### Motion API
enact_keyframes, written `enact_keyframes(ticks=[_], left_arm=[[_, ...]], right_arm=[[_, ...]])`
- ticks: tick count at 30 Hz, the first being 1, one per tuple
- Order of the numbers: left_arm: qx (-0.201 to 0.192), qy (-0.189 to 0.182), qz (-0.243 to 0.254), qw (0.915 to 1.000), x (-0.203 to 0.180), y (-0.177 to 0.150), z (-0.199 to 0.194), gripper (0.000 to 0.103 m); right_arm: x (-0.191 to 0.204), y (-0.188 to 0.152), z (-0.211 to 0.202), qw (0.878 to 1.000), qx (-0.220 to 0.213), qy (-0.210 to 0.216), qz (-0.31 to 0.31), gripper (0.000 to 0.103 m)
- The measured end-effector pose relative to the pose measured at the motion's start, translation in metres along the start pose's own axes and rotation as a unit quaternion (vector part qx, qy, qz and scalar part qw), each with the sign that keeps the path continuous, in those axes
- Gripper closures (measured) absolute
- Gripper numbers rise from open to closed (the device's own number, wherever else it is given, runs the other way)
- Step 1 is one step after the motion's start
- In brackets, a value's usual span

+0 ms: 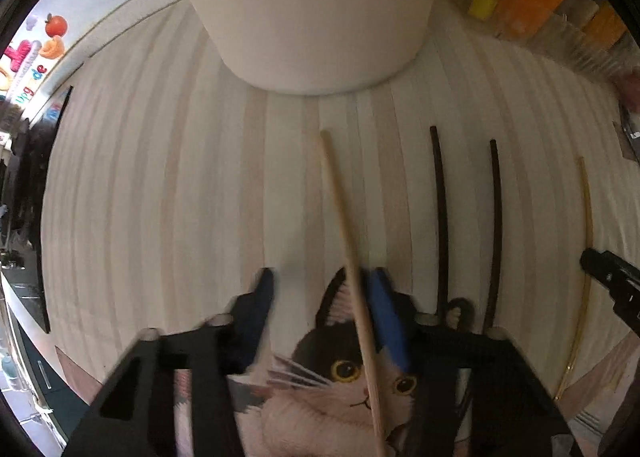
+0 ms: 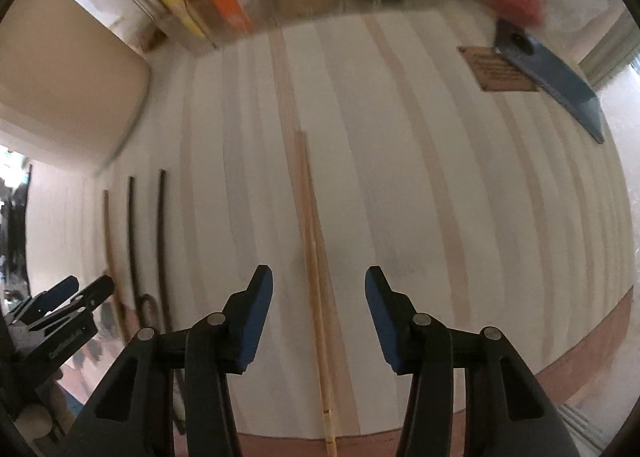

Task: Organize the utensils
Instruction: 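Grasp a light chopstick with the left tool while the right grasps another, then lift both light chopsticks and carry them over the cream holder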

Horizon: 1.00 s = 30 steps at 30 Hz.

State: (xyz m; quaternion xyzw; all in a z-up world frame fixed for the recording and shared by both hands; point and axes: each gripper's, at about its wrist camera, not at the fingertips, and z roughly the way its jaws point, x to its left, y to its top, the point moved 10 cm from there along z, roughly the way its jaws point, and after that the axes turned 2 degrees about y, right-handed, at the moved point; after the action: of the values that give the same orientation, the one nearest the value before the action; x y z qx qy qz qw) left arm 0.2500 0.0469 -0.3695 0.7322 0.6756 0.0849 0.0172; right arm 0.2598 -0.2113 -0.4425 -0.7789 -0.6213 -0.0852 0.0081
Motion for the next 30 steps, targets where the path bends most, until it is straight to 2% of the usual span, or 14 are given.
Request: enact_keyframes(ticks=[1,2,4,6,11,18,22,23,24,28,30], left_arm=[[0.0,-0.011,0.001,0.9999,-0.003,-0.001,0.0,0.088],[0.0,-0.013,0.001,0.9999,-0.004,-0.002,0.0,0.093],[-0.001,-0.003,0.006,1.0,-0.002,-0.005,0.0,0.096],[0.002,0.002,0.006,1.0,0.003,-0.011,0.0,0.098],[0.01,0.012,0.0,0.9999,0.027,-0.032,-0.002,0.098],[0.013,0.007,-0.019,0.9997,0.042,-0.042,-0.002,0.098],[0.017,0.004,-0.026,0.9995,0.053,-0.025,0.002,0.098],[0.018,0.002,-0.03,0.9994,0.053,-0.03,0.003,0.098],[0.022,-0.003,-0.036,0.9991,0.055,-0.028,0.003,0.098],[0.044,-0.041,-0.07,0.9957,0.074,-0.012,0.009,0.097],[0.051,-0.052,-0.069,0.995,0.08,-0.01,0.01,0.096]], right_arm=[[0.001,0.001,0.0,1.0,-0.008,-0.01,-0.006,0.063],[0.003,0.002,0.0,1.0,-0.009,-0.016,-0.013,0.071],[0.007,0.001,0.001,0.999,-0.008,-0.031,-0.018,0.086],[0.014,-0.002,0.0,0.999,-0.005,-0.029,-0.02,0.095],[0.039,-0.027,0.001,0.999,0.024,0.005,-0.034,0.095],[0.049,-0.044,0.0,0.998,0.038,-0.001,-0.052,0.095],[0.049,-0.033,-0.001,0.997,0.047,-0.009,-0.055,0.095],[0.047,-0.015,0.006,0.997,0.047,-0.011,-0.054,0.095],[0.047,-0.015,0.006,0.997,0.047,-0.014,-0.055,0.095],[0.051,-0.005,0.015,0.997,0.047,-0.024,-0.063,0.095],[0.059,-0.01,0.018,0.996,0.05,-0.024,-0.065,0.095]])
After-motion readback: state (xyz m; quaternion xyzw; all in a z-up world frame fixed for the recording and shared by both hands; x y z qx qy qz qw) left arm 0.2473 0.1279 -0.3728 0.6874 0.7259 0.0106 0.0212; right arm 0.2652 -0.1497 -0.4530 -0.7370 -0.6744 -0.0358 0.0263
